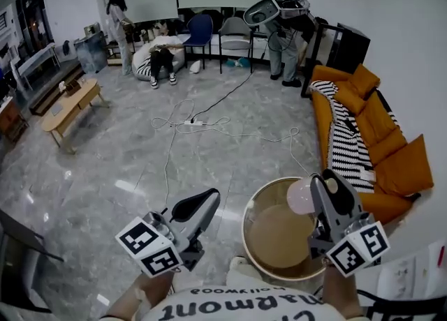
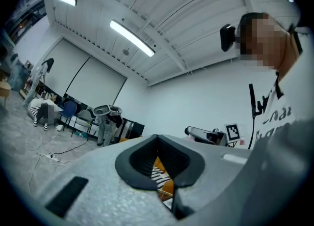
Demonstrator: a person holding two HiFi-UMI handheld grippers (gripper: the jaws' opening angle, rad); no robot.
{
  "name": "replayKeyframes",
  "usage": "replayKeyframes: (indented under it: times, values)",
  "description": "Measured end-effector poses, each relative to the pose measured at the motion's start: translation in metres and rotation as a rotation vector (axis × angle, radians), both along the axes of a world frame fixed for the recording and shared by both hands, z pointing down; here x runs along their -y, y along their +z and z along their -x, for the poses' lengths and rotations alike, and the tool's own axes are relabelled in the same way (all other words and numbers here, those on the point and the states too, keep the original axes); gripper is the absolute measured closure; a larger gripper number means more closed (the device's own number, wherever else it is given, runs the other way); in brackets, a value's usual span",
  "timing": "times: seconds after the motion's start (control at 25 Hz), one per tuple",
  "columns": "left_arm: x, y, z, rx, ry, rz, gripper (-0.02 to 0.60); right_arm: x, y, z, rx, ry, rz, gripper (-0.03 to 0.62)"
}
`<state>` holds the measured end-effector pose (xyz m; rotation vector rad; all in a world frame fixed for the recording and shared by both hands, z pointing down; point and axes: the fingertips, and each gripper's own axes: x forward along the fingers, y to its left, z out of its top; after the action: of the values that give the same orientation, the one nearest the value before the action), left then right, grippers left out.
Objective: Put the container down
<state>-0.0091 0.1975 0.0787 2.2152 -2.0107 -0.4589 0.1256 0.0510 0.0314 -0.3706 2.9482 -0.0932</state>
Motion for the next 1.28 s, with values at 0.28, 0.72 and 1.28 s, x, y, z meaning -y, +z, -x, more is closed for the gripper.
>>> replayKeyframes:
  times: [0.28,0.72,1.28]
  values:
    - [0.095,0.012,0.057,0.012,0.048,0.006,0.568,0.082,0.02,0.067,-0.006,-0.021,-0.019,0.462]
    - [0.212,0.068,0.121,-0.055,0.095,0.094,0.569,0.185,0.087,0.129,-0.092,0.1,0.094,0.462]
    - [0.387,0.136,0.206,-0.057,0.378,0.199,0.569,0.315,0.164,0.179,-0.153,0.437,0.202,0.462]
